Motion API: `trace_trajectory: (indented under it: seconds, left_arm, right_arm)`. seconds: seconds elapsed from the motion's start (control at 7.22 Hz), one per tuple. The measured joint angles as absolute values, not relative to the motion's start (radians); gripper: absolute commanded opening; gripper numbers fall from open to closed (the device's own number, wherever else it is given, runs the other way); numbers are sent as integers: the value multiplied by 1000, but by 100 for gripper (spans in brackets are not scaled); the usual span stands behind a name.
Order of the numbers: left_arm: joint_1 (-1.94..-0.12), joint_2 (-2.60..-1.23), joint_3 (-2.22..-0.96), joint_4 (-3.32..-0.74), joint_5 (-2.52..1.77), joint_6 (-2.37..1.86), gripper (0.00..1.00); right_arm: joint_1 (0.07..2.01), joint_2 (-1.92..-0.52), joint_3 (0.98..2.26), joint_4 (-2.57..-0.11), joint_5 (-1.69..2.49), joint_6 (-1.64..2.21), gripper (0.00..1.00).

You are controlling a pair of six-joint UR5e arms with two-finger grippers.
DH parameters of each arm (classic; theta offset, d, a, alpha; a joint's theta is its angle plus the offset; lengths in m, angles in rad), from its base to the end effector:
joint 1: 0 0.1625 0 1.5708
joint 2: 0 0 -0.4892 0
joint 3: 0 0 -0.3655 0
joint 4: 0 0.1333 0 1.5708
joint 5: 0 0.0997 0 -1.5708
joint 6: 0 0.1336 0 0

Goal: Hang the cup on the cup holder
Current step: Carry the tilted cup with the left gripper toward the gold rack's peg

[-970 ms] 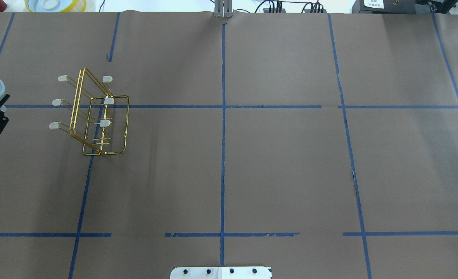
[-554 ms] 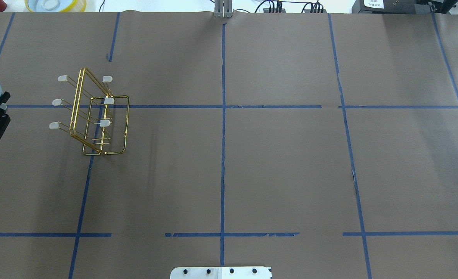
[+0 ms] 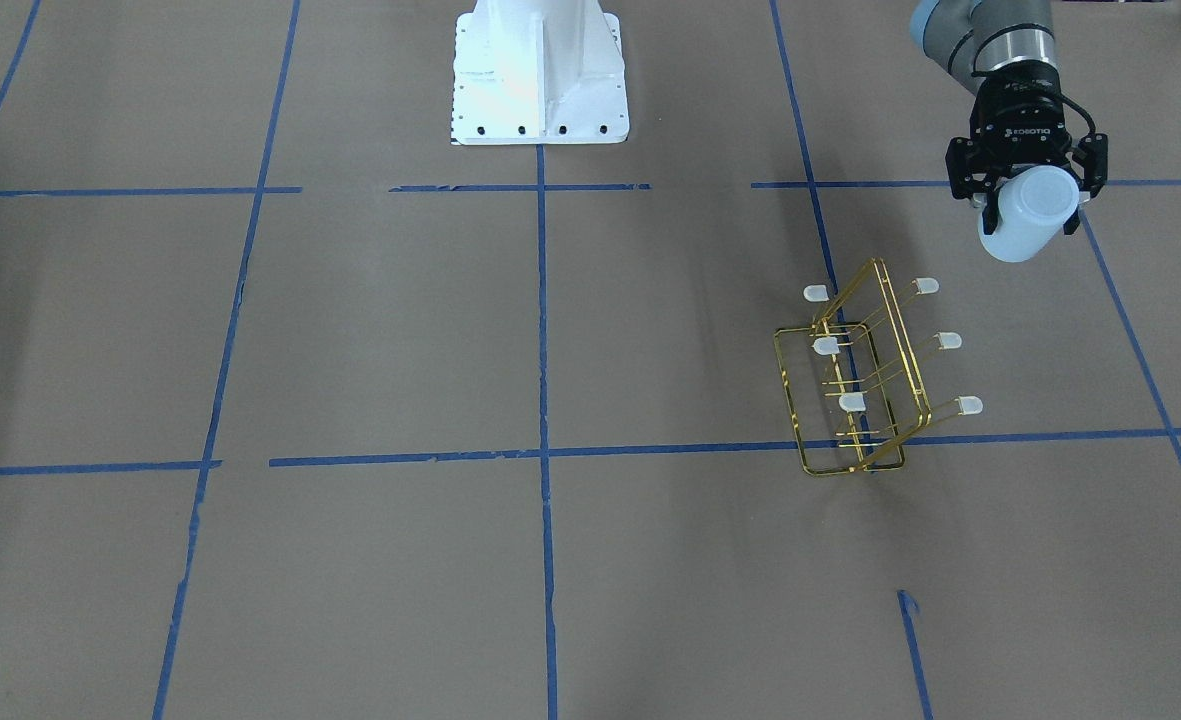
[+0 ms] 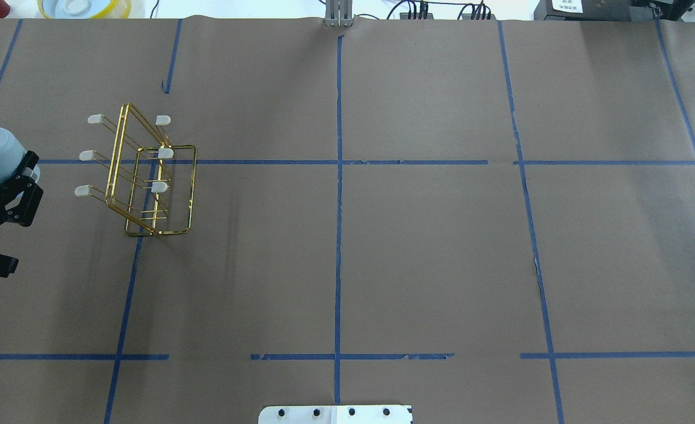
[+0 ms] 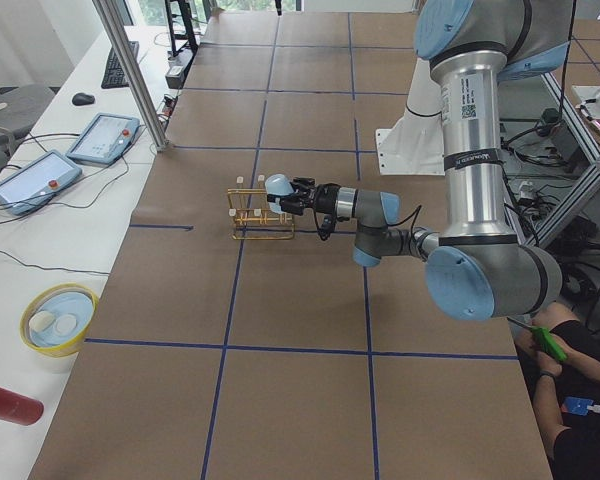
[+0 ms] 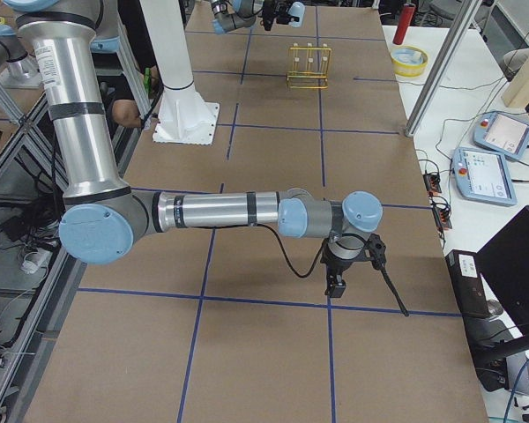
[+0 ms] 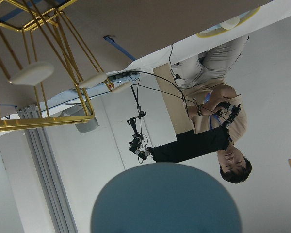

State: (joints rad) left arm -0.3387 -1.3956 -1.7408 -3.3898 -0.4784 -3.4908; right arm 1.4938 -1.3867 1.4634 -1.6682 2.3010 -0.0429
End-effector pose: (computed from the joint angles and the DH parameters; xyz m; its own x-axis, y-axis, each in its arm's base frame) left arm 0.2143 -0.3426 0.5345 -0.8297 -0.1663 0.5328 -0.5437 0.0245 -0.8389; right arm 0.0016 -0.5534 0.7170 0.7399 -0.0863 0.6672 0.1087 0.9940 0.0079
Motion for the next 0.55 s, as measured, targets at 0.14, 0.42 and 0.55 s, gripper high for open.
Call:
trace_trajectory:
  seconds: [0.14, 0.42, 0.55]
  left_arm:
    - [-332, -1420, -1715, -3390, -436, -3552, 0]
    - [-324, -1485, -1660, -3381, -389, -3603, 0]
    - [-319, -1516, -1632, -3377, -375, -3609, 0]
  right_arm:
    - [1493, -1387, 1463, -1668, 2301, -43, 100]
    - [1493, -1387, 1463, -1668, 2301, -43, 100]
    - [1493, -1387, 1463, -1668, 2301, -43, 100]
